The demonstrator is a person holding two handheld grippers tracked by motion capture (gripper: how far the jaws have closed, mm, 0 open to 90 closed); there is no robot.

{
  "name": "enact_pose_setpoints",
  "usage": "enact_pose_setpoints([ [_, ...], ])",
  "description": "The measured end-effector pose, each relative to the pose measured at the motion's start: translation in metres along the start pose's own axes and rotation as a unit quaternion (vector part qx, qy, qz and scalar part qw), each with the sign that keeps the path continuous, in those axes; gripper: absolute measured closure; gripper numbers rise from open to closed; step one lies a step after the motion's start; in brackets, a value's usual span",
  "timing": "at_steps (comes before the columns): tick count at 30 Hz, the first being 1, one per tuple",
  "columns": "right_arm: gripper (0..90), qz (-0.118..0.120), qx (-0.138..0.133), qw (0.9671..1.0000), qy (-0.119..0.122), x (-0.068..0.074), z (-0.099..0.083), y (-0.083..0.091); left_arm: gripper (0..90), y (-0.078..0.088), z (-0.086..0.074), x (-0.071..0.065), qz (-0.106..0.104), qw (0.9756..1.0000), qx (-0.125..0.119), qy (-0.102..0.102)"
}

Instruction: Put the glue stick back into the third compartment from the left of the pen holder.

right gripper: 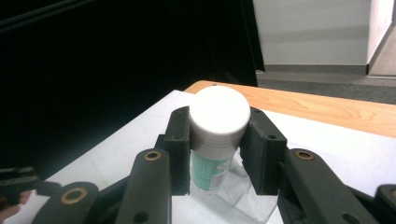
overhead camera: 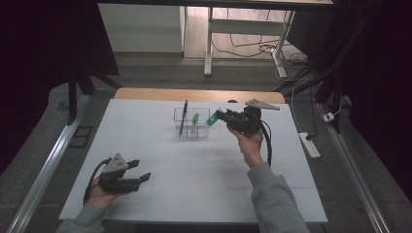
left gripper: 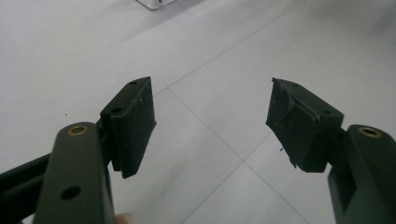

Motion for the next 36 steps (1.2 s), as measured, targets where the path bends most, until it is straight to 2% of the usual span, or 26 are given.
enact_pose_setpoints([
  [10,64.7,-0.018,0.013,0.9997,0.009,-0.007,0.008,-0.025,31.1,0.001,-0.001,0.003,0.001,1.0,0.001,0.004],
  [17,64.7,-0.028,0.021,0.9993,0.012,-0.011,0.006,-0.038,31.0,0.001,-0.001,0.005,0.001,1.0,0.002,0.006],
  [19,64.6,-0.038,0.023,0.9988,0.019,-0.013,0.004,-0.042,31.0,0.001,-0.002,0.005,0.002,1.0,0.002,0.005],
  [24,64.5,-0.043,0.034,0.9984,0.014,-0.019,-0.004,-0.05,31.0,0.001,-0.002,0.005,0.001,1.0,0.001,0.005],
  [27,62.8,-0.044,0.037,0.9981,0.019,-0.02,-0.007,-0.052,31.0,0.001,-0.002,0.006,0.002,1.0,0.002,0.006],
  [30,52.9,-0.049,0.03,0.9981,0.02,-0.019,-0.006,-0.051,31.0,0.001,-0.002,0.006,0.002,1.0,0.002,0.006],
  [36,48.3,-0.05,0.021,0.9981,0.03,-0.016,-0.004,-0.039,31.1,0.0,-0.002,0.005,0.003,1.0,0.003,0.002],
])
Point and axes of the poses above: each handheld gripper's, and its own axes: y roughly backward along the jaws, z roughly out of its top, x roughly to its left, the point moved 5 cm from there along -y, roughly forward along the jaws, and after that the axes turned 5 degrees about y, right-handed, at the moved point
